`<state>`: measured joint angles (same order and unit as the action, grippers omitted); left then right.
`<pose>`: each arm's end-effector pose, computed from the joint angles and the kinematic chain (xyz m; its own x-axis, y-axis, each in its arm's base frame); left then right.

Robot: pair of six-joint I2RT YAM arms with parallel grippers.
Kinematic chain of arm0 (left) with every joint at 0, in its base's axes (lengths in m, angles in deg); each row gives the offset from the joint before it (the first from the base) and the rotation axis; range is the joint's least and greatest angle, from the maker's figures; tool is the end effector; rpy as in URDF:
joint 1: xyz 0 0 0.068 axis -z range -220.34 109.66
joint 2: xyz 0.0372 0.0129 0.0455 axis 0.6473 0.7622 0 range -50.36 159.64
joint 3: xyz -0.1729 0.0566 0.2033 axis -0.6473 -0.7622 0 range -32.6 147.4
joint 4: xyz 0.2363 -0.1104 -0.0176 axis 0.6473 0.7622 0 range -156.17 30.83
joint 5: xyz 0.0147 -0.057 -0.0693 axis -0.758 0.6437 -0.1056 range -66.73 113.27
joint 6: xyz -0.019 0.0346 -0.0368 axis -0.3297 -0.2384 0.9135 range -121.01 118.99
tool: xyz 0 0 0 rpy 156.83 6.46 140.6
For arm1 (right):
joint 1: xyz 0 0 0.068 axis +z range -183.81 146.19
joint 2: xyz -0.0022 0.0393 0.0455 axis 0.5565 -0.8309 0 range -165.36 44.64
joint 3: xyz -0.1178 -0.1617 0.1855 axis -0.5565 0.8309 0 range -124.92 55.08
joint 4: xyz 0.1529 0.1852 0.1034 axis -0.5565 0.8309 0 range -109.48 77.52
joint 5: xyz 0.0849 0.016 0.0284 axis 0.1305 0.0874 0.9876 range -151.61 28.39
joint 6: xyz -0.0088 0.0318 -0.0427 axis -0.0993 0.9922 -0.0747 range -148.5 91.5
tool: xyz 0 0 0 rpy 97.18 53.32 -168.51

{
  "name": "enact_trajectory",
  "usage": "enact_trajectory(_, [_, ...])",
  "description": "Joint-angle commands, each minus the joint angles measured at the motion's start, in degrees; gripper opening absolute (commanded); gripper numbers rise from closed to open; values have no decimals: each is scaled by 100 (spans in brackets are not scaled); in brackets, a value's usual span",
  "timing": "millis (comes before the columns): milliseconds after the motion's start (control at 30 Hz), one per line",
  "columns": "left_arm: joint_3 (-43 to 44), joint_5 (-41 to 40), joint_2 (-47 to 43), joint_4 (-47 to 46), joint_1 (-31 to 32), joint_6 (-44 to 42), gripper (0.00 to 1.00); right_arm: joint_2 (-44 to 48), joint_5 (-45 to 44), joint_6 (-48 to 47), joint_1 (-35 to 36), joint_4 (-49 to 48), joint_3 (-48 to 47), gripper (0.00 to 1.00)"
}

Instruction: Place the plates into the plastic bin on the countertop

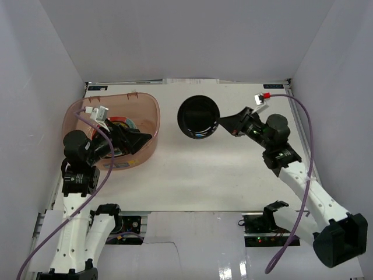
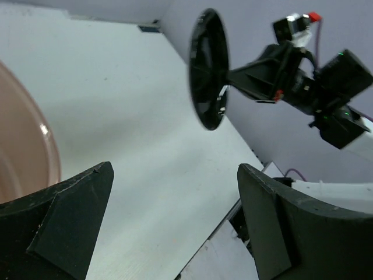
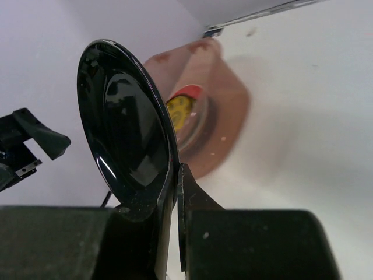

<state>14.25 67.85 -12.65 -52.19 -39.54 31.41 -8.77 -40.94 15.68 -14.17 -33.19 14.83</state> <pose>0.1421 -0.0270 0.3647 -0.4516 -0.3757 -0.8093 0.5534 0.5936 -0.5844 0.2051 0.0864 0.3291 -0.4443 0.5338 -0.7195 -0.4703 0.5446 0.6944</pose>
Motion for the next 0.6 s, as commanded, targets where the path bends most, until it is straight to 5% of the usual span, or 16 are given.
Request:
enact_trajectory(0, [735, 464, -89, -317, 113, 9, 98, -791, -545, 64, 959, -368, -833, 8])
enact_trajectory(267, [2512, 148, 157, 429, 157, -148, 98, -3744, -836, 143, 2298, -905, -3501, 8])
enact_trajectory(567, [3243, -1073, 157, 1652, 254, -658, 98, -6909, -1073, -6, 3247, 394, -7125, 8])
